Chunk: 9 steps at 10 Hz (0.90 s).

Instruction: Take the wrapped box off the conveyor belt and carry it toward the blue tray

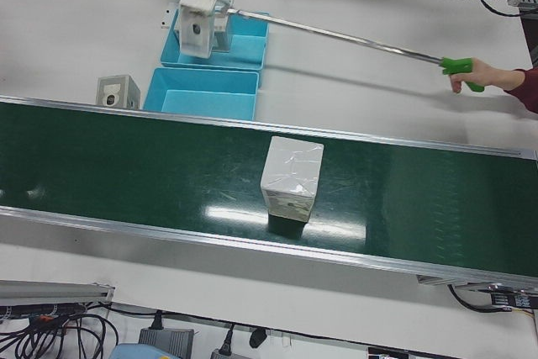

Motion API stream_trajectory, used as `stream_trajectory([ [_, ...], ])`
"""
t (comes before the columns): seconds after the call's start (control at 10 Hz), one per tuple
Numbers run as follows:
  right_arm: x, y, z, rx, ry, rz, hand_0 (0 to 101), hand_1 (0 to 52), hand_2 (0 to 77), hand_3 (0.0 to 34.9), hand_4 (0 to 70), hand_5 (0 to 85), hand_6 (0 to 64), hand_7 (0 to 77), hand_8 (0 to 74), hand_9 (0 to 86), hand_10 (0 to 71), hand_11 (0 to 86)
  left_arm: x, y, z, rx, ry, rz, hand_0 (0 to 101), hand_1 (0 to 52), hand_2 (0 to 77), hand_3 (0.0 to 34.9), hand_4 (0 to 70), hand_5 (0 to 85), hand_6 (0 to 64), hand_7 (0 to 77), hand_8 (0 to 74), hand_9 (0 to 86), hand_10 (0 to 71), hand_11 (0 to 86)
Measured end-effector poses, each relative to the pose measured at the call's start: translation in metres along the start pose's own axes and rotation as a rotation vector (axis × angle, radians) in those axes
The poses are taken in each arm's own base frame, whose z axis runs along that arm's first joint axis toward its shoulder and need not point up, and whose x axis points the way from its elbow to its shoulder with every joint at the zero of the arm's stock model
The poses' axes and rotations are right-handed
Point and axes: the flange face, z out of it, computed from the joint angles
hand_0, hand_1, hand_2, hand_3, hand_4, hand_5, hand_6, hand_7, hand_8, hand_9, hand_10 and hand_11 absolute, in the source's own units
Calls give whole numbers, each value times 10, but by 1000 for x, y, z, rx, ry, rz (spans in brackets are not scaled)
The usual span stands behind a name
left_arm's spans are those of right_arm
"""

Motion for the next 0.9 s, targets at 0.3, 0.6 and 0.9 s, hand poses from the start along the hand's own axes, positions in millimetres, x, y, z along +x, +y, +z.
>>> stream_trajectory([
  [0.3, 47, 19, 9, -17, 81, 65, 401, 87, 147, 298, 142, 273, 0, 251, 16, 87, 49, 60, 0, 0, 0, 0, 0, 0, 0, 0, 5, 0, 0, 5, 0, 5, 5, 0, 0, 0],
  [0.6, 48, 15, 11, -1, 75, 68, 400, 87, 158, 299, 153, 256, 0, 251, 16, 87, 49, 60, 0, 0, 0, 0, 0, 0, 0, 0, 11, 0, 0, 5, 0, 5, 5, 0, 5, 0],
  [0.9, 38, -1, 11, 34, 55, 51, 391, 82, 142, 297, 153, 240, 0, 235, 16, 87, 44, 65, 0, 0, 0, 0, 0, 0, 0, 0, 11, 0, 0, 5, 0, 5, 5, 0, 0, 0],
])
